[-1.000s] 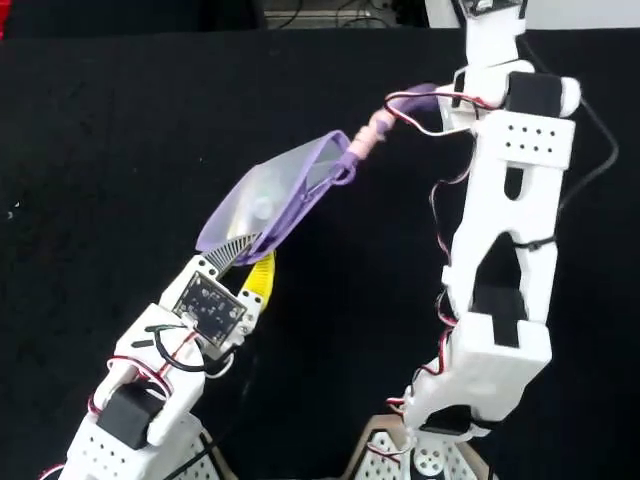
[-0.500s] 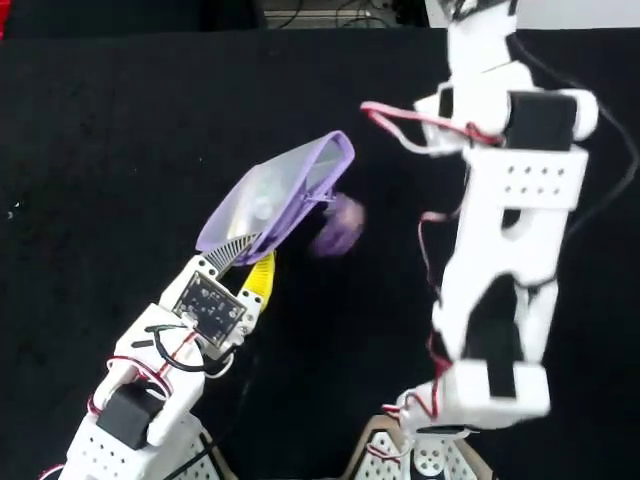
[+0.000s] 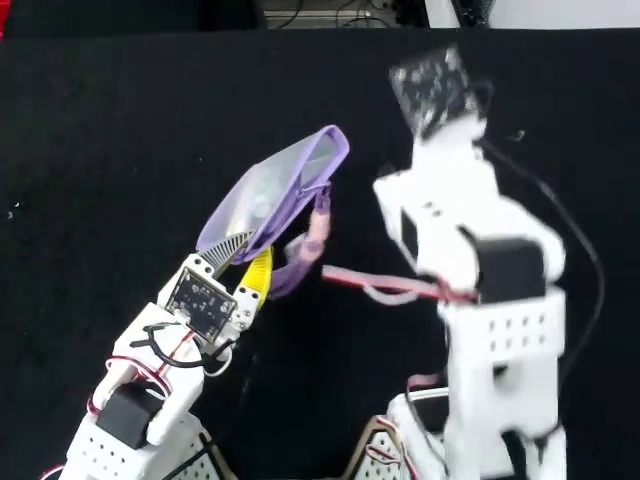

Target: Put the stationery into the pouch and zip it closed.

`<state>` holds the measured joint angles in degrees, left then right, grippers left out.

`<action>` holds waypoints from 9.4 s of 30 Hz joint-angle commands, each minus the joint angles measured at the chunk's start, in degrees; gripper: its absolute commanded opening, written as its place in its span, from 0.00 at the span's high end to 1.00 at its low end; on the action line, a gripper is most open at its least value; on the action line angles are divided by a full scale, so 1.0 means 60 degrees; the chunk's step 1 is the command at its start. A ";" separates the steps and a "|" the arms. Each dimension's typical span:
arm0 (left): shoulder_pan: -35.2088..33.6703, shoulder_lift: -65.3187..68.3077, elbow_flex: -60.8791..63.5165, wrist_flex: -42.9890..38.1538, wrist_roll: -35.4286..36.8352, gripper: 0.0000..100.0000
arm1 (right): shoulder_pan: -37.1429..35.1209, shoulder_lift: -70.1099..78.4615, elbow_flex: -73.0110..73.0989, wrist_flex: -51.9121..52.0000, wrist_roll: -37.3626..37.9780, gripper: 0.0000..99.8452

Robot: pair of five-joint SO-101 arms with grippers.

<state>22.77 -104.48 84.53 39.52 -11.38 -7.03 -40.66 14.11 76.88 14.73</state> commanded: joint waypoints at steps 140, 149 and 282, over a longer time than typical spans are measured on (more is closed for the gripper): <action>-0.0154 -0.0015 0.0403 -0.0454 0.0220 0.97 | 0.2491 0.0154 0.4212 -0.9260 -0.0425 0.98; -0.0242 0.0000 0.0945 -0.0835 0.0850 0.75 | 0.0923 -0.0930 0.4256 -0.7018 -0.0381 0.80; -0.8930 0.0293 0.2161 0.5451 -0.0381 0.97 | 0.1788 -0.1136 1.1495 -0.5758 -0.0337 0.97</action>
<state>-30.24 -102.64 96.04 71.87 -14.29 2.90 -46.37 83.03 42.77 12.79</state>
